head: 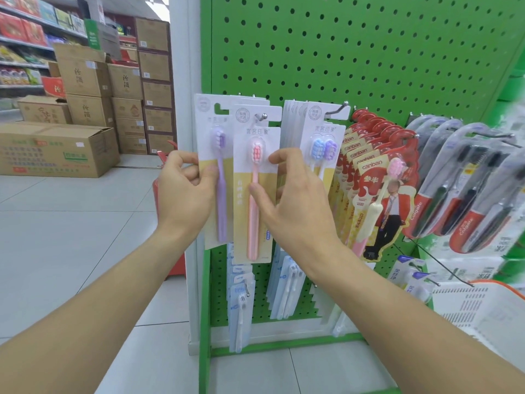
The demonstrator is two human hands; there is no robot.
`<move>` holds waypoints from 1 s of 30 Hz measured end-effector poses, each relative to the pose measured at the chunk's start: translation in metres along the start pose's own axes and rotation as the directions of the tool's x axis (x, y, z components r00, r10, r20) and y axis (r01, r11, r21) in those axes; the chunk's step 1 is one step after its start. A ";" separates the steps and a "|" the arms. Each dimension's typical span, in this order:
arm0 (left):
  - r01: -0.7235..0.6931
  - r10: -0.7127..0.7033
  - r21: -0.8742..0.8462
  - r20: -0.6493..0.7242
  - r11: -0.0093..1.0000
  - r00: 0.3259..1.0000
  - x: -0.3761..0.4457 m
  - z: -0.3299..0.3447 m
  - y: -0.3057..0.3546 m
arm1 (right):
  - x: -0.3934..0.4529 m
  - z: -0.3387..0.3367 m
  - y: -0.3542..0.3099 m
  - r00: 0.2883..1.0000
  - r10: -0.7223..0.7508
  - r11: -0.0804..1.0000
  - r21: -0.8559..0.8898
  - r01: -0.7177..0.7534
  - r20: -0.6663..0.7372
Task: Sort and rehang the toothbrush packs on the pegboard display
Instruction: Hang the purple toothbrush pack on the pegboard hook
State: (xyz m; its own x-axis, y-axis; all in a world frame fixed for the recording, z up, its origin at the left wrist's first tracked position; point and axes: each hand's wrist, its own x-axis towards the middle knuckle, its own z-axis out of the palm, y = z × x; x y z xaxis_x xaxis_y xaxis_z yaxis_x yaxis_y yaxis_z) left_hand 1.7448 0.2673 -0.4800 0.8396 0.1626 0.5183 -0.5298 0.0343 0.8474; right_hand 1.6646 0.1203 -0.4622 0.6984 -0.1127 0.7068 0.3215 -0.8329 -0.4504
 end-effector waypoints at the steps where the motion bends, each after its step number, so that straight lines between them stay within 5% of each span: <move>1: 0.006 -0.005 0.020 -0.049 1.000 0.999 -0.005 -0.005 -0.001 | 0.000 0.000 0.000 1.000 0.001 1.000 0.005 -0.001 0.005; 6: 0.225 -0.220 0.000 -0.201 0.974 0.955 -0.023 -0.041 -0.005 | -0.008 -0.004 0.003 0.999 -0.030 0.999 0.028 0.031 -0.033; 10: 0.453 -0.451 0.006 -0.088 0.891 0.888 -0.048 -0.073 0.008 | -0.019 -0.016 0.002 0.985 -0.147 0.986 0.060 0.153 -0.089; 12: 0.515 -0.518 0.056 0.049 0.855 0.854 -0.069 -0.080 0.021 | -0.028 -0.023 0.000 0.982 -0.187 0.973 0.137 0.186 -0.011; 14: 0.567 -0.573 0.096 0.220 0.818 0.789 -0.089 -0.079 0.033 | -0.039 -0.026 0.000 0.974 -0.105 0.968 0.246 0.053 0.202; 17: 0.632 -0.648 0.211 0.450 0.746 0.615 -0.113 -0.070 0.038 | -0.056 -0.025 0.003 0.841 0.078 0.900 0.324 -0.290 0.535; 20: 0.605 -0.654 0.324 0.594 0.728 0.469 -0.120 -0.059 0.033 | -0.073 -0.022 0.012 0.779 0.237 0.641 0.509 -0.575 0.581; 22: 0.570 -0.653 0.381 0.640 0.728 0.406 -0.118 -0.050 0.027 | -0.083 -0.023 0.022 0.759 0.299 0.556 0.541 -0.631 0.578; 30: 0.569 -0.713 0.461 0.596 0.680 0.369 -0.134 0.003 -0.005 | -0.105 -0.039 0.073 0.615 0.418 0.441 0.443 -0.781 0.668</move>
State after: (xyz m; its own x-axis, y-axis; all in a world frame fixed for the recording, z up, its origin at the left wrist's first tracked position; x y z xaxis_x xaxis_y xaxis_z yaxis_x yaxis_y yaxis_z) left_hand 1.6356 0.2422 -0.5529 0.7594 -0.5519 -0.3444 0.1730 -0.3390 0.9247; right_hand 1.5898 0.0497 -0.5479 0.9915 -0.0551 -0.1177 -0.1199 -0.0387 -0.9920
